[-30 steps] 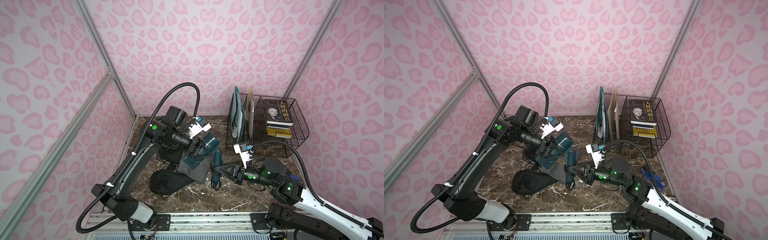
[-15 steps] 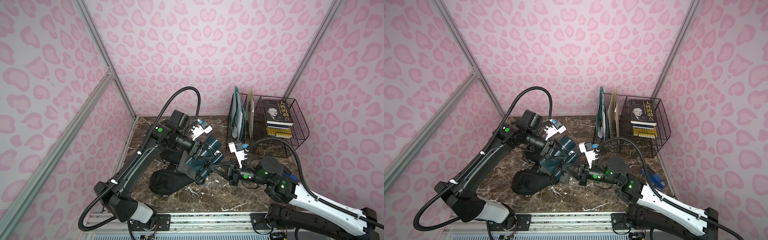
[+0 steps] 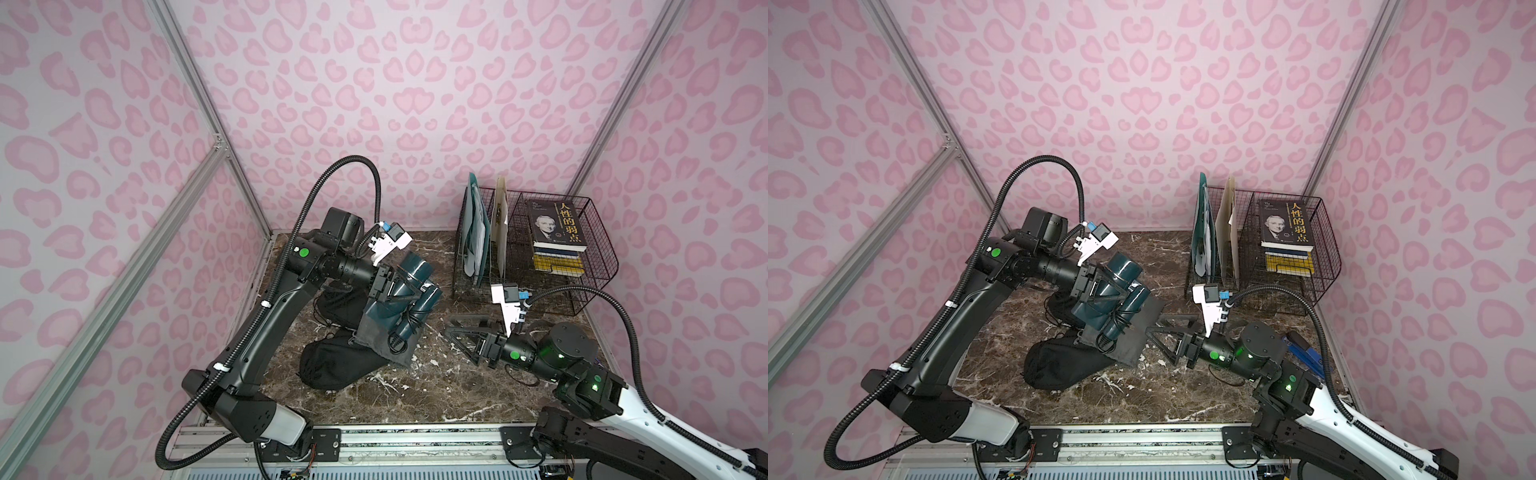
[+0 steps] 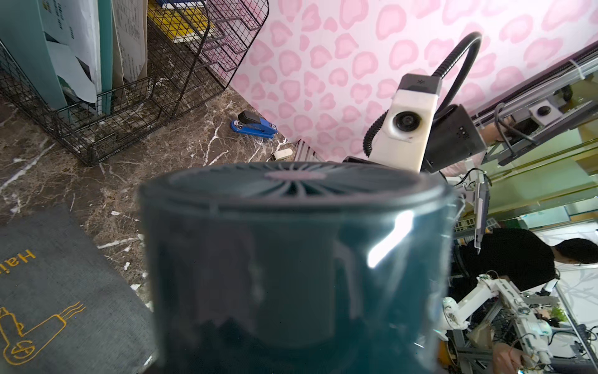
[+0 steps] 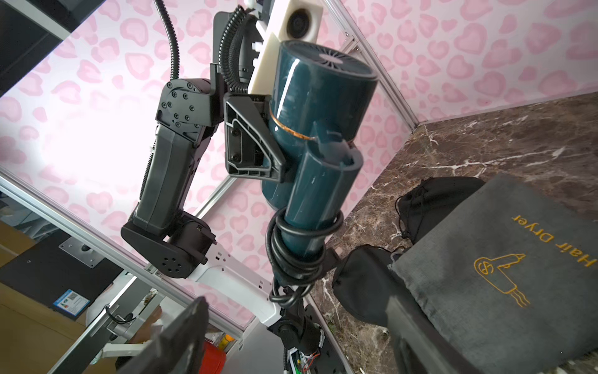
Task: Pack away hair dryers
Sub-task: Fold the hair dryer, then adjust the hair dryer.
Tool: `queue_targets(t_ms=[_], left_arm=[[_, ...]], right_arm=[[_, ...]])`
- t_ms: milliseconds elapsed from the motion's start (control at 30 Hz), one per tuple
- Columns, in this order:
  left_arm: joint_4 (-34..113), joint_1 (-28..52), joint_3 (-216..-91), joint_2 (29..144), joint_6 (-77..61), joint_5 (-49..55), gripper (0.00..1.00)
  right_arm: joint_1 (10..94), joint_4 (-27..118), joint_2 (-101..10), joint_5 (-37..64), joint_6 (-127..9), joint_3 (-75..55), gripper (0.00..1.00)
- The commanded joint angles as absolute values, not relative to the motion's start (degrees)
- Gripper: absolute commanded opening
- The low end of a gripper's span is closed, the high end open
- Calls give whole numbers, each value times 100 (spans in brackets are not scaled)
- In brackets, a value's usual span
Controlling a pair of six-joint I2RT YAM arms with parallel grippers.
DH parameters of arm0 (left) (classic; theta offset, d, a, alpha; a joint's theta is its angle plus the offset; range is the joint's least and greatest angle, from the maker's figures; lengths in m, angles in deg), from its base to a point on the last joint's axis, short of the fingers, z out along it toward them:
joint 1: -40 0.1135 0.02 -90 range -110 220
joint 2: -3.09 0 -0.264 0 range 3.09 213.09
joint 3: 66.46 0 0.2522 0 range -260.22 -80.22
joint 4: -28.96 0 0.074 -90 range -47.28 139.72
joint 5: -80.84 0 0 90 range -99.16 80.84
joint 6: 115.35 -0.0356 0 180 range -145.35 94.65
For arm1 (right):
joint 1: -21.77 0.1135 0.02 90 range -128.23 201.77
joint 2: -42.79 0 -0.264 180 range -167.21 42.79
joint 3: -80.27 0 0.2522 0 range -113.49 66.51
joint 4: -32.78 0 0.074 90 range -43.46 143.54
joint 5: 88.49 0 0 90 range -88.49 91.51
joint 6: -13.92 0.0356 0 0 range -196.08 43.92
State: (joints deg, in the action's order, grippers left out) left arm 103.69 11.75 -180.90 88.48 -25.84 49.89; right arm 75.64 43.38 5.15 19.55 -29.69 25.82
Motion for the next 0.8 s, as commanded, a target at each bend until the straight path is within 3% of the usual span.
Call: queue_targets(t_ms=[0, 233, 767], left_arm=[[9876, 1253, -17962, 8826, -2196, 5605, 2], [9695, 1381, -17868, 8833, -1990, 5765, 2], [9548, 1381, -17975, 8922, -1879, 5812, 2]], right_arm=[[7556, 4111, 446, 1929, -2831, 2645, 84], [7577, 3520, -171, 1948, -2878, 2391, 80], [7642, 2791, -1177, 2266, -2818, 2077, 82]])
